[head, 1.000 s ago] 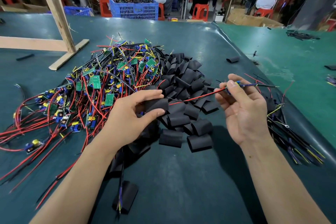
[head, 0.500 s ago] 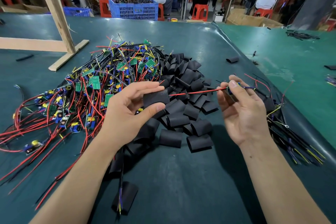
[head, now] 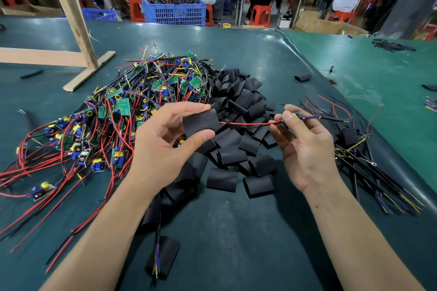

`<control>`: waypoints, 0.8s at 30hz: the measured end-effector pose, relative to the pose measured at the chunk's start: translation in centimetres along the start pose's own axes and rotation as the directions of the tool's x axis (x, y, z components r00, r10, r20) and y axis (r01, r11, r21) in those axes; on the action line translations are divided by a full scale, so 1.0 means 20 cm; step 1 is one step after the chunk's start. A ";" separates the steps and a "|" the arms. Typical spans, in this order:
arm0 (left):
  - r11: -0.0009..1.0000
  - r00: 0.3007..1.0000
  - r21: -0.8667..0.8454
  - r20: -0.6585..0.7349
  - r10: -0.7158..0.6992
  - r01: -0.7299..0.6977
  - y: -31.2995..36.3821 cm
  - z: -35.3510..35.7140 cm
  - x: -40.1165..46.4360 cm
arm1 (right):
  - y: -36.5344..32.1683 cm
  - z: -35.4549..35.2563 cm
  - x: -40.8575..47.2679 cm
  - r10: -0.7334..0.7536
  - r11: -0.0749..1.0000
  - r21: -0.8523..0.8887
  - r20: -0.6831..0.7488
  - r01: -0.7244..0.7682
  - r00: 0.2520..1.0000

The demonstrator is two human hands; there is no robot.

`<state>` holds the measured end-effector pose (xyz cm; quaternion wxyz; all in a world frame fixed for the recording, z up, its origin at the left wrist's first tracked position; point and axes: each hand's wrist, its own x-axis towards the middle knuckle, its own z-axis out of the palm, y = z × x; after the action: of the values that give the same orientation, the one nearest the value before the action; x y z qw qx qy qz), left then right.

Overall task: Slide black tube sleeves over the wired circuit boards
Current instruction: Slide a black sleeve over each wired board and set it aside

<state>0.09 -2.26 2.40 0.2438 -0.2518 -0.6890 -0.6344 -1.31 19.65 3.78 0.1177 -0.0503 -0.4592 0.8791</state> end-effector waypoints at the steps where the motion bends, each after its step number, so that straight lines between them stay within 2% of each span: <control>1: 1.000 1.000 0.008 -0.006 0.007 -0.007 0.00 0.00 0.00 | 0.00 0.00 0.00 0.004 1.000 -0.001 -0.007 -0.004 1.000; 11: 0.994 0.997 0.093 -0.029 0.067 -0.064 0.00 0.00 0.00 | 0.02 -0.01 0.01 0.002 1.000 -0.010 -0.032 -0.003 0.999; 15: 0.992 0.998 0.120 0.051 0.023 -0.029 -0.02 -0.01 -0.02 | 0.02 0.00 0.00 0.016 1.000 0.006 0.006 -0.016 1.000; 21: 0.940 0.997 0.340 0.068 -0.022 -0.002 -0.02 0.02 -0.02 | 0.04 0.05 -0.06 -0.010 1.000 0.008 0.146 0.009 0.989; 24: 0.868 0.998 0.496 0.064 -0.008 -0.025 -0.01 0.04 -0.03 | 0.08 0.07 -0.08 0.034 0.999 0.005 0.188 -0.036 0.982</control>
<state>0.37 -1.58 1.71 0.2809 -0.2038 -0.8353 -0.4265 -0.22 17.20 3.35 0.0586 0.0251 -0.4635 0.8838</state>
